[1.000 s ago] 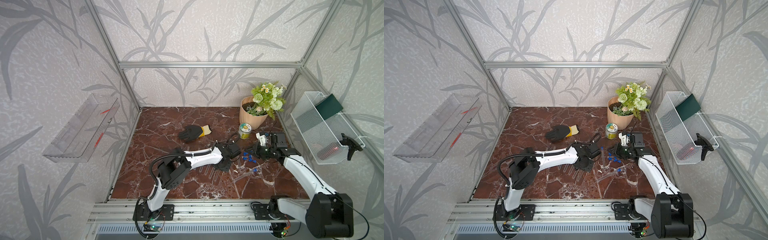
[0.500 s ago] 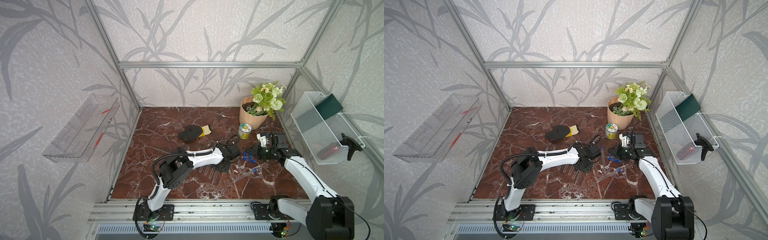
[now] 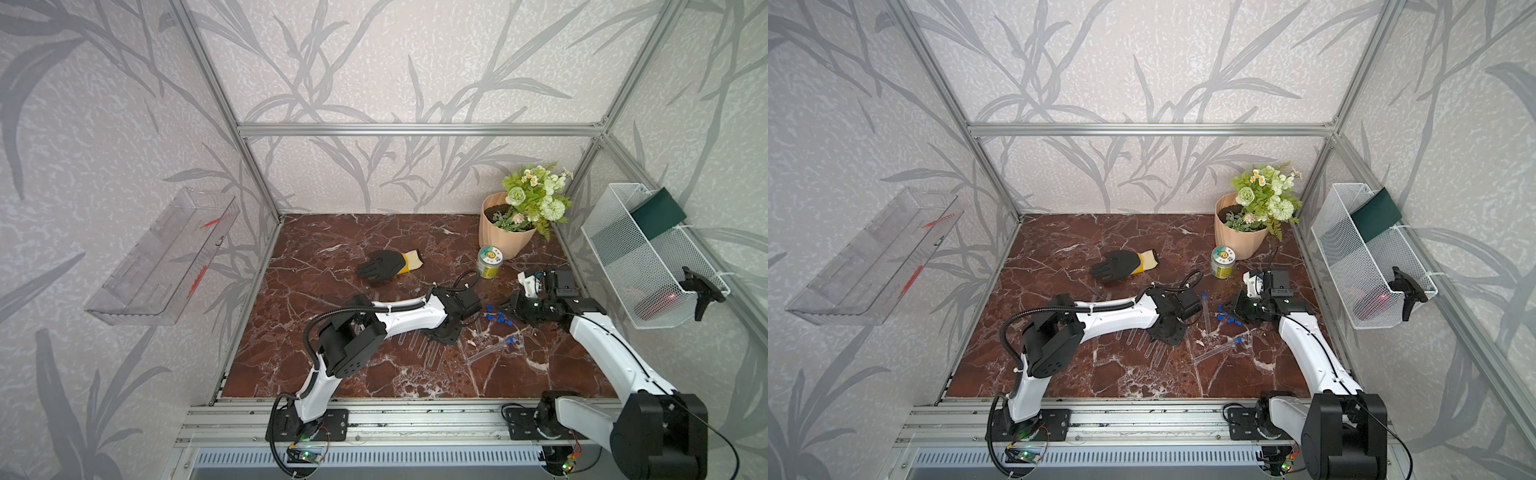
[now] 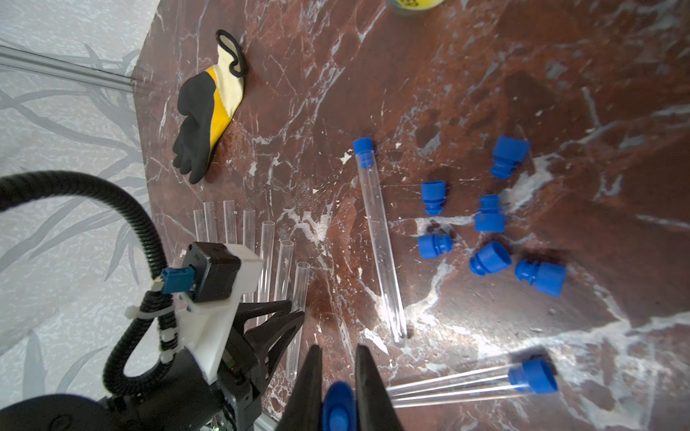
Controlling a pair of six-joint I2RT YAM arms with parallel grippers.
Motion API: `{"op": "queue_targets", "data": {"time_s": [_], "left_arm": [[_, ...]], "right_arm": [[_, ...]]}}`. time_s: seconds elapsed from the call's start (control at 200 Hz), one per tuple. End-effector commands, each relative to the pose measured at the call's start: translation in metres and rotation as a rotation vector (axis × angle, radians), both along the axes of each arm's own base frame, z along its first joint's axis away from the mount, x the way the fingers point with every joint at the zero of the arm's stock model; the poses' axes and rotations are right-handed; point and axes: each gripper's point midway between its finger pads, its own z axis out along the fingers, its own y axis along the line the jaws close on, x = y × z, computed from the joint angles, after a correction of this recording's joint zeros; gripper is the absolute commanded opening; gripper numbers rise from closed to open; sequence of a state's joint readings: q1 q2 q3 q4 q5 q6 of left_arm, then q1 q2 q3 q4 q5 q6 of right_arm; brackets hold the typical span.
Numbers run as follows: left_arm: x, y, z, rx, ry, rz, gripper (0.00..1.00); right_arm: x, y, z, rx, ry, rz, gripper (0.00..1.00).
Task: Remove stoppers from test tubes
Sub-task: Place the test tube at the center of the board, then place the stopper at the center of the board.
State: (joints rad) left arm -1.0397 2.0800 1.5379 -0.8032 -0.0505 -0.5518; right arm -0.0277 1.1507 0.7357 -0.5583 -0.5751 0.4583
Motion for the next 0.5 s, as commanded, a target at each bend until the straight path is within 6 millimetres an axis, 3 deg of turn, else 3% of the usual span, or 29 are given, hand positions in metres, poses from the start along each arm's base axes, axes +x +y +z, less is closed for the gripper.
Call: {"op": "queue_targets", "data": {"time_s": [0.0,0.195,0.385,0.495], "left_arm": [[0.001,-0.002,0.029,-0.033,-0.031,-0.013,0.29],[0.005,-0.001,0.046,-0.042,-0.068,-0.043,0.43],[0.003,-0.001,0.058,-0.067,-0.086,-0.074,0.45],[0.000,-0.010,0.065,-0.142,-0.085,-0.103,0.48]], "right_arm": [[0.002,-0.012,-0.004,-0.064,0.030,-0.004,0.05],[0.007,-0.030,-0.021,-0.155,0.100,-0.011,0.05],[0.012,-0.048,-0.040,-0.219,0.156,-0.020,0.06],[0.017,-0.057,-0.051,-0.240,0.183,-0.029,0.06]]}}
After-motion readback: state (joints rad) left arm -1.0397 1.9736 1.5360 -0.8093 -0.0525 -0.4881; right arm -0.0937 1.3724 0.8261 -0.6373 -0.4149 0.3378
